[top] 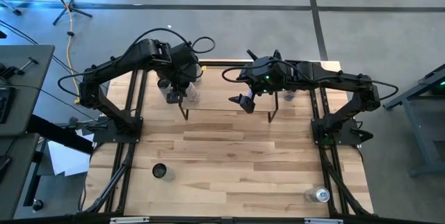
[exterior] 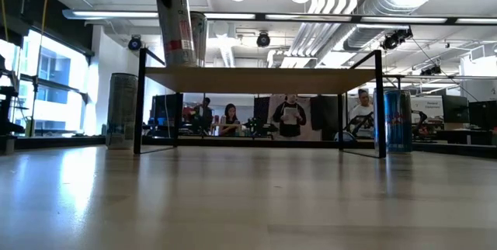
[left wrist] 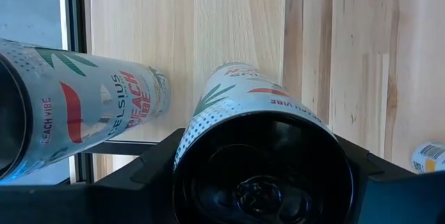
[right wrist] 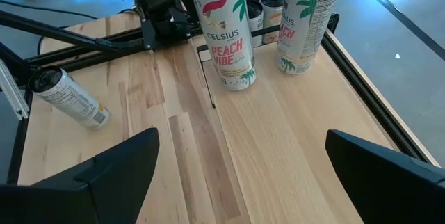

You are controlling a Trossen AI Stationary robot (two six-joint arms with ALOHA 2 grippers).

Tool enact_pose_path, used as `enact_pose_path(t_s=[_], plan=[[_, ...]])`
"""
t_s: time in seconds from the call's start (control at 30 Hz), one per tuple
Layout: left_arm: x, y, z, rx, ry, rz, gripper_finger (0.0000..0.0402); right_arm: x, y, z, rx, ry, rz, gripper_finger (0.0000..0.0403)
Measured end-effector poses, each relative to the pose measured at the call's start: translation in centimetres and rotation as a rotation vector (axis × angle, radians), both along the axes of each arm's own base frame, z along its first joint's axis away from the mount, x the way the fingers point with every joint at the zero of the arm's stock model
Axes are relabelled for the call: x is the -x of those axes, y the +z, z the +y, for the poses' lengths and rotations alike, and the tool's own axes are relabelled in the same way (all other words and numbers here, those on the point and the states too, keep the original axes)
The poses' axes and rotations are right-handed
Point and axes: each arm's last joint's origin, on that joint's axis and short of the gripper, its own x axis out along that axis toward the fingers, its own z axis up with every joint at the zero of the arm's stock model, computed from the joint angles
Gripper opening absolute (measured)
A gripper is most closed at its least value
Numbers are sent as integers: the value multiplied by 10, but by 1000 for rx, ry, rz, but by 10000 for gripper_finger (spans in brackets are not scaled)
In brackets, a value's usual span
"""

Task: Place canned beverage on shelf
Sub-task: Put the white pink soda can on the shelf aligned with the other white pink soda can

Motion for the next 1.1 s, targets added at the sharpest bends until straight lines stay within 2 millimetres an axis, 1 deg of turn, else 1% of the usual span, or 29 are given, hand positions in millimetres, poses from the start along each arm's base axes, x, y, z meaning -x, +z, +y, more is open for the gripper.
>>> enact_pose_path(t_s=[0.47,0.83,1.0,1.1], plan=[[0,0,0,1,0,1,232,0,0,0,-1,-1,0,398],[0,0,0,0,0,0,293,0,0,0,-2,-2,0,398],[0,0,0,-5,2,2,301,0,0,0,0,-1,0,398],[0,0,1,-42,23,15,302,0,0,0,0,-1,0,398]])
